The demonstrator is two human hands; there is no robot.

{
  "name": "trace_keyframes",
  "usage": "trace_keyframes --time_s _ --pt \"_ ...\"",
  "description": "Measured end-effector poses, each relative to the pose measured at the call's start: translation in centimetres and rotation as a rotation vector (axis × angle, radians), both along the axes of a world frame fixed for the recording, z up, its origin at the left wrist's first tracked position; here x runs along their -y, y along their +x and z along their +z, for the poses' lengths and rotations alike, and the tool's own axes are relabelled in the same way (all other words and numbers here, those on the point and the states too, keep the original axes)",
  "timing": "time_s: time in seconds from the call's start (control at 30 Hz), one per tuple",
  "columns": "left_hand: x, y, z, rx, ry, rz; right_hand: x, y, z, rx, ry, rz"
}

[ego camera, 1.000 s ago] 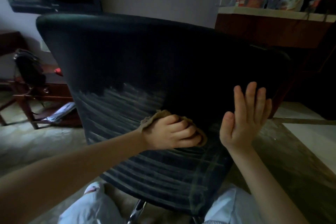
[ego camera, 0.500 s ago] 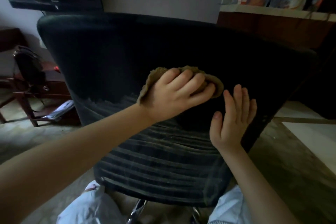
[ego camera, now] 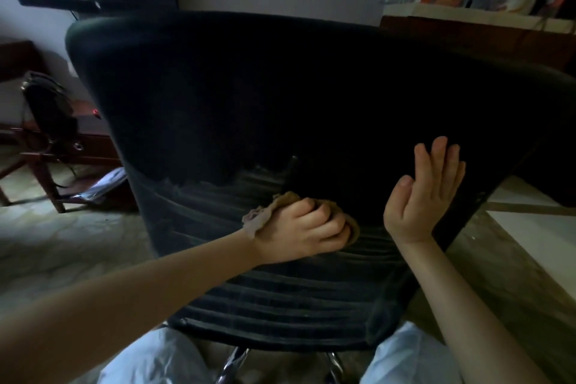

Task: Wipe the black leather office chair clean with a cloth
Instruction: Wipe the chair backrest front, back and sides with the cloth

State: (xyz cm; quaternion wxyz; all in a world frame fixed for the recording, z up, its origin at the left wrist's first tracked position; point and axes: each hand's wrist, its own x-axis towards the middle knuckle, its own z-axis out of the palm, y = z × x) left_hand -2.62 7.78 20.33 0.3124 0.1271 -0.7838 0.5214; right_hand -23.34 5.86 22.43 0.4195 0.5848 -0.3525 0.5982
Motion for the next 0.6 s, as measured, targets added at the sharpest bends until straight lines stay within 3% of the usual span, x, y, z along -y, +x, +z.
trace_keyframes --time_s 0.13,0.27,0.43,0.6 --pt "-1.0 -1.0 6.0 -0.266 -0.019 -0.012 -0.4 -1.2 0.0 0.042 0.060 0.050" --pt "-1.4 -1.3 9.1 -0.299 -0.098 0.014 -2.0 0.4 0.3 0.284 0.146 0.238" --pt "-0.9 -2.5 7.4 -0.282 -0.120 0.043 -3.2 2.9 -0.9 0.137 0.161 0.249" --pt "-1.2 -2.3 3.1 -0.258 -0.038 0.107 -1.7 4.1 -2.0 0.161 0.183 0.271"
